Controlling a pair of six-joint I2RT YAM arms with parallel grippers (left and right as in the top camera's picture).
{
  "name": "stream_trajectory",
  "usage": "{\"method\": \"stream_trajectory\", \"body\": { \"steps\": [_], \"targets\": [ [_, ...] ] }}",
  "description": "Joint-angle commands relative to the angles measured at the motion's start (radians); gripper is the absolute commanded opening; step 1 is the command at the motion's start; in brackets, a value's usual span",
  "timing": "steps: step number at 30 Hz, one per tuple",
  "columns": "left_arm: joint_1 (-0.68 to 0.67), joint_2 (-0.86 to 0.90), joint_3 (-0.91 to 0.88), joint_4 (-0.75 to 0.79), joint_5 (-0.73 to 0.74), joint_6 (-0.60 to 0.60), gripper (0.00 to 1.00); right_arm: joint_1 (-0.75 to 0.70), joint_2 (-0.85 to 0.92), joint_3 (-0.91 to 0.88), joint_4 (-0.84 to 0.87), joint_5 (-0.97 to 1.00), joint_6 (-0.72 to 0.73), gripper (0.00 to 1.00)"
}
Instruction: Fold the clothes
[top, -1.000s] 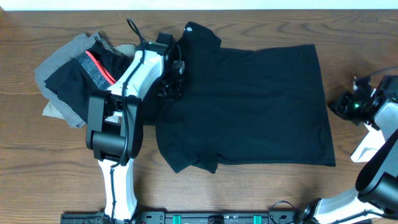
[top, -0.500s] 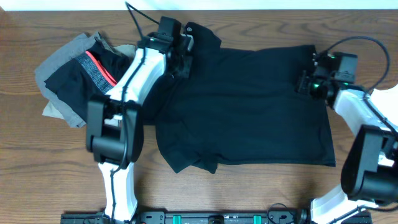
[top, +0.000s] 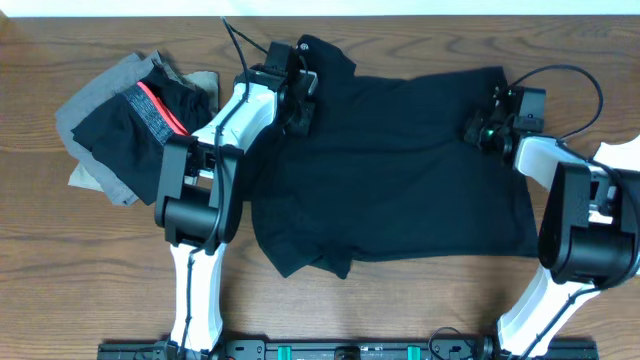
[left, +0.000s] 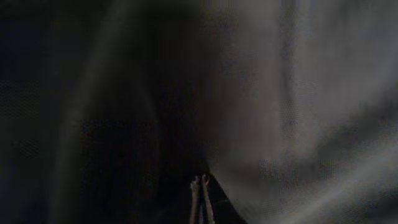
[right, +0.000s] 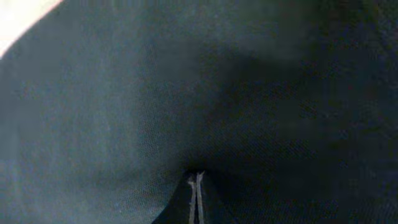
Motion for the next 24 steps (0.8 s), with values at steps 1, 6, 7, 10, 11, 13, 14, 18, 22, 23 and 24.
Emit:
{"method": "stream_trajectory", "body": {
  "steps": [1,6,7,10,11,13,14,18,22,23,24],
  "targets": [
    [0.011,0.101,0.0,0.08,-0.102,0.017,0.06,0.01,0.124,-0.021,0.013,0.091,0.11,0.01],
    [0.048,0.15,0.001,0.251,-0.093,-0.045,0.09,0.009,0.212,-0.02,0.142,0.095,0.151,0.01],
    [0.056,0.151,0.001,0.284,-0.089,-0.055,0.1,0.009,0.221,-0.02,0.171,0.096,0.151,0.01],
    [0.074,0.15,0.025,0.354,-0.087,-0.105,0.1,0.008,0.222,-0.02,0.254,0.094,0.15,0.01],
    [0.08,0.15,0.049,0.353,-0.077,-0.106,0.11,0.006,0.219,-0.018,0.283,0.083,0.146,0.01],
    [0.087,0.148,0.097,0.335,-0.053,-0.108,0.15,0.002,0.218,-0.003,0.322,0.037,0.13,0.01],
    [0.09,0.146,0.132,0.307,-0.044,-0.107,0.16,-0.002,0.217,0.008,0.328,0.005,0.121,0.06],
    [0.092,0.123,0.282,0.132,-0.04,-0.086,0.4,-0.034,0.19,0.053,0.323,-0.188,0.055,0.27],
    [0.09,0.061,0.404,-0.079,-0.042,-0.076,0.54,-0.082,0.089,0.056,0.299,-0.352,-0.003,0.43],
    [0.09,0.032,0.42,-0.127,-0.041,-0.073,0.65,-0.094,0.051,0.056,0.272,-0.375,-0.018,0.43],
    [0.09,0.004,0.43,-0.166,-0.042,-0.073,0.68,-0.105,0.014,0.056,0.243,-0.389,-0.035,0.43]
  ]
}}
